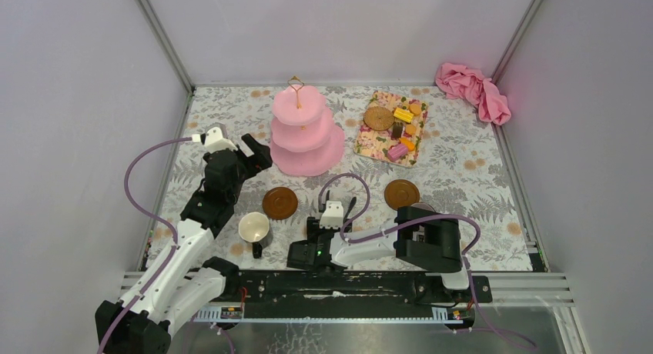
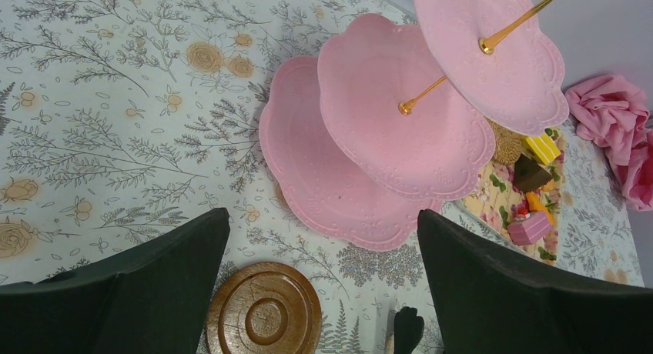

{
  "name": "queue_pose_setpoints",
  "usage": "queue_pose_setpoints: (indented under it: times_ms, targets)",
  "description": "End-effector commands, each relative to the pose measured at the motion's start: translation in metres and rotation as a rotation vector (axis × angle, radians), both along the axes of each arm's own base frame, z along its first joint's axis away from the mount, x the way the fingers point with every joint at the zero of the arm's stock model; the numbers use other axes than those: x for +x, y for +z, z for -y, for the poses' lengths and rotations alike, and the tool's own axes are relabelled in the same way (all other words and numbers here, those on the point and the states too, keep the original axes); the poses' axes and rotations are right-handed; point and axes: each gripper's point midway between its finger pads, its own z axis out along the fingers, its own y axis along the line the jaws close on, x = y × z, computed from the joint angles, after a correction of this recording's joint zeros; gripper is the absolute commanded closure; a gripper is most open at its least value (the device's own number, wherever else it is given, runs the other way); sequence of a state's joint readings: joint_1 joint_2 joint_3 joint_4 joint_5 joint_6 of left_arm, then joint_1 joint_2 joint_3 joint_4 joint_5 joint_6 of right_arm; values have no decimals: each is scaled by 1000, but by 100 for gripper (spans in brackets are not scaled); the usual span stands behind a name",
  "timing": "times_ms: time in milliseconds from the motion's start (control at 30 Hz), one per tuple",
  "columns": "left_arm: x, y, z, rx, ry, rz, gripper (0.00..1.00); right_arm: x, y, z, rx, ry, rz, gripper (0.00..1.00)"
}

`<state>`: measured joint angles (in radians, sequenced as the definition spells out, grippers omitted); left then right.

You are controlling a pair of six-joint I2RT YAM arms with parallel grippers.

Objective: Serve the afternoon tea
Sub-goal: Pick up the clamp from the center of the board.

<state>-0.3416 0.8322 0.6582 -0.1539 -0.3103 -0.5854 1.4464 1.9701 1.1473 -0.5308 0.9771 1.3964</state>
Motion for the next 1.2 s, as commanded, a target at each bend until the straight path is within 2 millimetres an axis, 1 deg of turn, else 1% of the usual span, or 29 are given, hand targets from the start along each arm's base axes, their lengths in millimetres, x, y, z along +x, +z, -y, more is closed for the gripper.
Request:
queue_pose_setpoints:
  times_ms: [0,67,267,367,500,633,867,1033,1167]
  targets:
    - [3,10,4,-13,-14,52,0,-6,-18,18,-69,-17,-48,25]
    - [3,11,4,-12,-13,55,0,-7,-18,20,-67,-15,-53,27]
    - [3,11,4,-15,-12,55,0,-8,-12,18,-71,37,-59,40]
    - [3,12,3,-15,-10,58,0,-8,-8,19,-71,50,-57,42]
    - [3,13,3,-14,-9,62,0,-7,0,20,-79,63,-52,42]
    - [3,12,3,-14,-9,59,0,-6,14,20,-99,89,-45,42]
    - [4,13,4,-17,-12,59,0,-7,36,11,-63,155,-64,42]
    - [3,13,4,-18,-13,61,0,-7,45,6,-28,192,-104,42]
    - [3,12,5,-18,-16,59,0,-4,51,6,2,202,-132,42]
